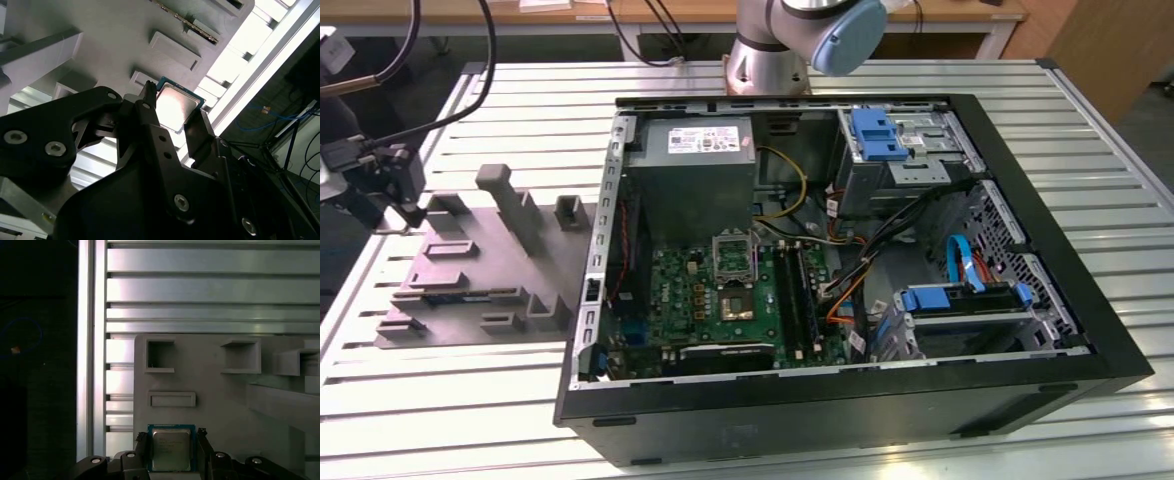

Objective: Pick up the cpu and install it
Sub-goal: 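Pick up the cpu and move it towards the insertion slot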

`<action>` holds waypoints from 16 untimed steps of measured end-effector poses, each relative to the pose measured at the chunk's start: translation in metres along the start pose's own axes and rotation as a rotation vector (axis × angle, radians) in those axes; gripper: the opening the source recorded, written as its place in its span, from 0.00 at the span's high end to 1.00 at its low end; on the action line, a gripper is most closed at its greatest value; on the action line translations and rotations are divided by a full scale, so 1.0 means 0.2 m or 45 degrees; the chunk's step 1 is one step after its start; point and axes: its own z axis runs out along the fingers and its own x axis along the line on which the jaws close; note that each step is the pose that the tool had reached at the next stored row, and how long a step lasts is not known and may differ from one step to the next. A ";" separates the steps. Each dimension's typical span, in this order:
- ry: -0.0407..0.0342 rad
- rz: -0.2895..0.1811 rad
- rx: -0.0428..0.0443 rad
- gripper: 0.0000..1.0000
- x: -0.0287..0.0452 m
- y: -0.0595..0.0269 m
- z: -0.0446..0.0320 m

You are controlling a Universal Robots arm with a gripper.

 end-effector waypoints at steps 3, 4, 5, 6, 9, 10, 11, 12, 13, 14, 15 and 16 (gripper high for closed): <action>0.0002 0.000 0.000 0.53 0.000 0.000 -0.006; 0.0001 0.000 0.000 0.53 0.000 0.000 -0.007; 0.0000 0.000 0.000 0.53 0.000 0.000 -0.008; 0.0000 0.000 0.000 0.53 0.000 0.000 -0.010; 0.0001 0.000 0.001 0.53 0.000 0.001 -0.013; 0.0002 0.000 0.001 0.53 0.000 0.001 -0.015; 0.0002 0.000 0.001 0.53 0.000 0.001 -0.016; 0.0001 0.000 0.001 0.53 0.000 0.001 -0.017; 0.0002 0.000 0.001 0.53 0.000 0.001 -0.019; 0.0003 0.000 0.001 0.53 0.000 0.001 -0.021; 0.0003 0.000 0.001 0.53 0.000 0.001 -0.023; 0.0003 0.000 0.002 0.53 0.000 0.001 -0.025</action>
